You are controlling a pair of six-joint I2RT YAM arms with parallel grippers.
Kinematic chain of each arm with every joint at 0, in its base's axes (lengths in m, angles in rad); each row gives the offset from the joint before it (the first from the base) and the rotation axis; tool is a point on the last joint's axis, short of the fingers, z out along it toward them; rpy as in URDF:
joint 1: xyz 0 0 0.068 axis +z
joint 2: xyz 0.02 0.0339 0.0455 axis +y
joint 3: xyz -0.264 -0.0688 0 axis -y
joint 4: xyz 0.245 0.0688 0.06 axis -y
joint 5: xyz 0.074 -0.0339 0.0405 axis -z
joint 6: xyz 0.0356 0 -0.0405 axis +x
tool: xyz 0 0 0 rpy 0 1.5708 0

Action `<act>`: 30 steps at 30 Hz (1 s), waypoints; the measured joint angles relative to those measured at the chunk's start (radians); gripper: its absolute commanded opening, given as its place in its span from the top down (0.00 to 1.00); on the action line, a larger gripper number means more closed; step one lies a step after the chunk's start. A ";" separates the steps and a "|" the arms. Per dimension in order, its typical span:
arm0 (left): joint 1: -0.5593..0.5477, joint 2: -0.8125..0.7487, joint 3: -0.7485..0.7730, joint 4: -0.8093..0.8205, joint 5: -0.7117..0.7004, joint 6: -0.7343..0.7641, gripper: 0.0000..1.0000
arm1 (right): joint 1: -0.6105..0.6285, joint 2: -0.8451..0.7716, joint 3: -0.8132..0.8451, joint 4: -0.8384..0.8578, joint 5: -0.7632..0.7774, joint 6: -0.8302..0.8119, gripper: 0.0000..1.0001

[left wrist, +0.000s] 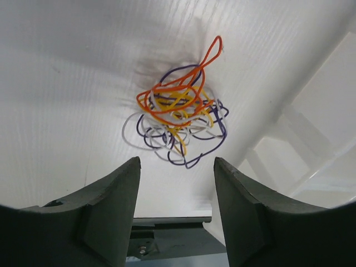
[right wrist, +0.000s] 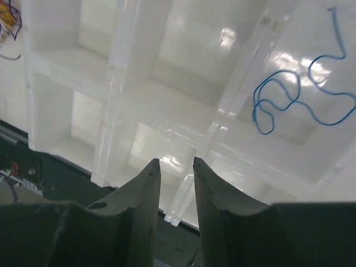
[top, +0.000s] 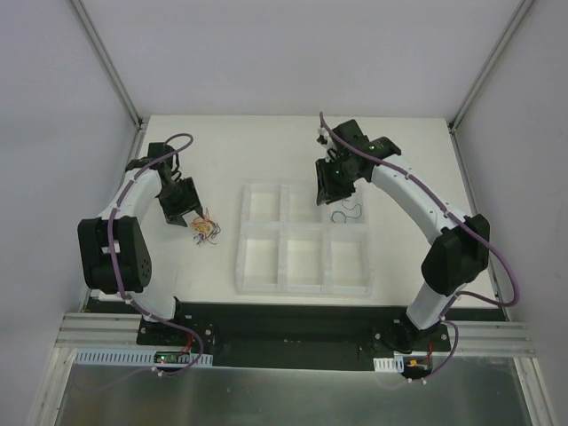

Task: Untangle the cables

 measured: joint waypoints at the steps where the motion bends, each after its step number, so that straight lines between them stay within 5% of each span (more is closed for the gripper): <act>1: -0.008 0.026 0.014 0.005 -0.002 0.006 0.48 | 0.016 -0.025 -0.054 0.031 -0.022 0.014 0.66; 8: -0.038 0.166 0.109 0.001 -0.033 0.037 0.48 | 0.030 -0.088 -0.127 0.036 -0.066 0.044 0.54; 16: -0.064 0.280 0.223 0.009 -0.042 0.057 0.60 | 0.030 -0.177 -0.119 0.011 0.046 0.109 0.47; 20: -0.100 0.297 0.227 0.002 -0.061 0.058 0.78 | 0.030 -0.146 -0.084 -0.042 0.061 0.114 0.48; 30: -0.168 0.313 0.239 -0.025 -0.173 0.086 1.00 | 0.030 -0.148 -0.123 -0.023 0.074 0.109 0.49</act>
